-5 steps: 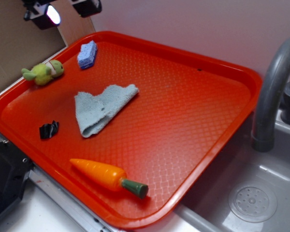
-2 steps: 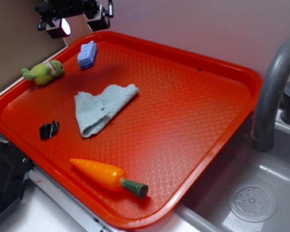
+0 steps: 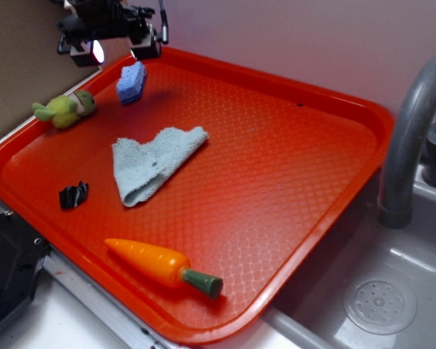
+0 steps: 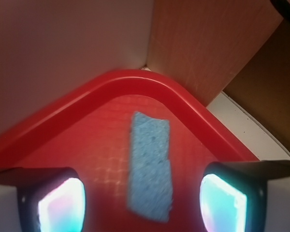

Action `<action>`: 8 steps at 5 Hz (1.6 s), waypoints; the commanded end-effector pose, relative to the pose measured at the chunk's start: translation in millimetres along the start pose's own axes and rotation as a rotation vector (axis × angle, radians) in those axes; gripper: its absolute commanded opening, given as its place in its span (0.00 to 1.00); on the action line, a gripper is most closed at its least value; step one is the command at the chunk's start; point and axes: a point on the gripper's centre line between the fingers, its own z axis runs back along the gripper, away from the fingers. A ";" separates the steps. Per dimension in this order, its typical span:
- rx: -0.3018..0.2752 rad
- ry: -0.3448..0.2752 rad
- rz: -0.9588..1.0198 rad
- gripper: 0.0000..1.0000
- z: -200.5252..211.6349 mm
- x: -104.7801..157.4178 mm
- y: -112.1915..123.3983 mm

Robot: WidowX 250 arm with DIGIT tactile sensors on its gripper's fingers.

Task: Grab the blue sponge.

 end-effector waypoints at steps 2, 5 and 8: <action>0.005 0.070 0.014 1.00 -32.6 19.0 11.4; 0.013 0.066 0.017 0.00 -27.6 16.9 16.8; -0.117 0.216 -0.181 0.00 67.1 10.9 -13.3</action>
